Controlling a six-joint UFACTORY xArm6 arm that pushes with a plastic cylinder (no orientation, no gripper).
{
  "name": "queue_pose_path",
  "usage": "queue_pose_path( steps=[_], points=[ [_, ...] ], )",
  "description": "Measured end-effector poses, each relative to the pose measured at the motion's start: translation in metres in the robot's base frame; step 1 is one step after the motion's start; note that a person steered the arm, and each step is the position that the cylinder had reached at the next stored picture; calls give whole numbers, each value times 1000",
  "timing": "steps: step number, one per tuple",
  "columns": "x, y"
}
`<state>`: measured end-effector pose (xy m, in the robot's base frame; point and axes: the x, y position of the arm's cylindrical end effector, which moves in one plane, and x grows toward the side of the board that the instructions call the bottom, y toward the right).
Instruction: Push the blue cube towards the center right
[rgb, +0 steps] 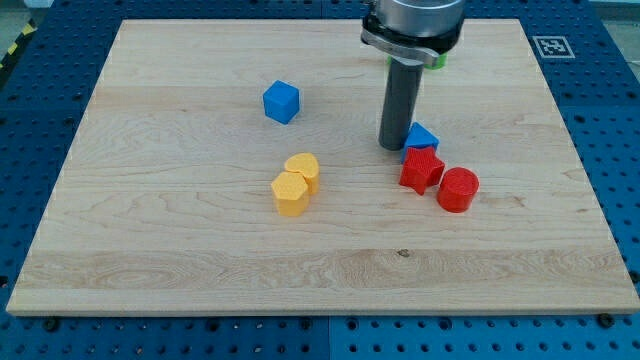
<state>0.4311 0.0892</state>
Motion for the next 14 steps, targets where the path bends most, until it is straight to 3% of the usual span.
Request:
queue_pose_path(
  steps=[2,3,4,6,7,8,9,12,14],
  points=[
    [0,72],
    [0,68],
    [1,38],
    [5,-92],
    [-14,-186],
    [-85,-225],
    [-102,-225],
    [-94,-155],
    [-83,-154]
  ],
)
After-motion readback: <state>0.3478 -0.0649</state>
